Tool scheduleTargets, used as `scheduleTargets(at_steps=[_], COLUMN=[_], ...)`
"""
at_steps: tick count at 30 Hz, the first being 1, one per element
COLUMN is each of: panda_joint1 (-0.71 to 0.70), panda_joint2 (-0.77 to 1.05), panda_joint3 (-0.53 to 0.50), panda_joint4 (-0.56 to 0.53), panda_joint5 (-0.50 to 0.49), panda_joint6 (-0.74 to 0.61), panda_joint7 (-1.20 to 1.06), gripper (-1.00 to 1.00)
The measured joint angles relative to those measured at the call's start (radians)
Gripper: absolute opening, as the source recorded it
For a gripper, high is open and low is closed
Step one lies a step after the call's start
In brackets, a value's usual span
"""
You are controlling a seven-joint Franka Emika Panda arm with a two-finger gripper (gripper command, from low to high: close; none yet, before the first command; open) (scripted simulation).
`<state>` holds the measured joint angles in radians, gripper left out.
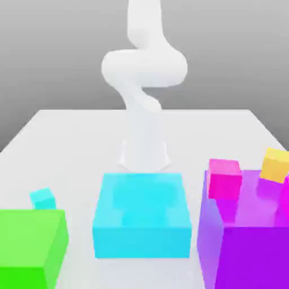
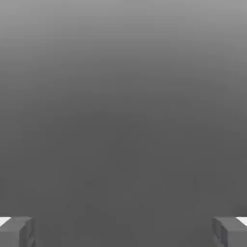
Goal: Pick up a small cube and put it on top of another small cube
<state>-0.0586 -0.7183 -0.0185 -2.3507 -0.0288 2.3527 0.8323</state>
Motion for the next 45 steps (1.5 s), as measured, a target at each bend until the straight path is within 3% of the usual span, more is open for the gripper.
scheduleTargets(at_steps=[10, 17, 22, 28, 29, 36, 42, 45], panda_joint1=[-0.231, -0.357, -0.458, -0.579, -0.606, -0.612, -0.546, -0.494], panda_joint2=[0.336, 0.566, 0.739, 0.959, 0.988, 0.993, 0.798, 0.722], panda_joint3=[-0.125, -0.253, -0.306, -0.131, -0.100, -0.094, -0.207, -0.163], panda_joint4=[-0.207, -0.350, -0.443, -0.416, -0.410, -0.409, -0.448, -0.407], panda_joint5=[-0.089, -0.079, 0.054, 0.277, 0.295, 0.297, 0.102, 0.045], panda_joint6=[0.216, 0.367, 0.480, 0.648, 0.672, 0.676, 0.524, 0.412], panda_joint7=[0.110, 0.135, 0.062, -0.099, -0.113, -0.115, 0.030, 0.147], gripper=[0.00, 0.00, 0.00, 0.00, -1.00, -1.00, -1.00, -1.00])
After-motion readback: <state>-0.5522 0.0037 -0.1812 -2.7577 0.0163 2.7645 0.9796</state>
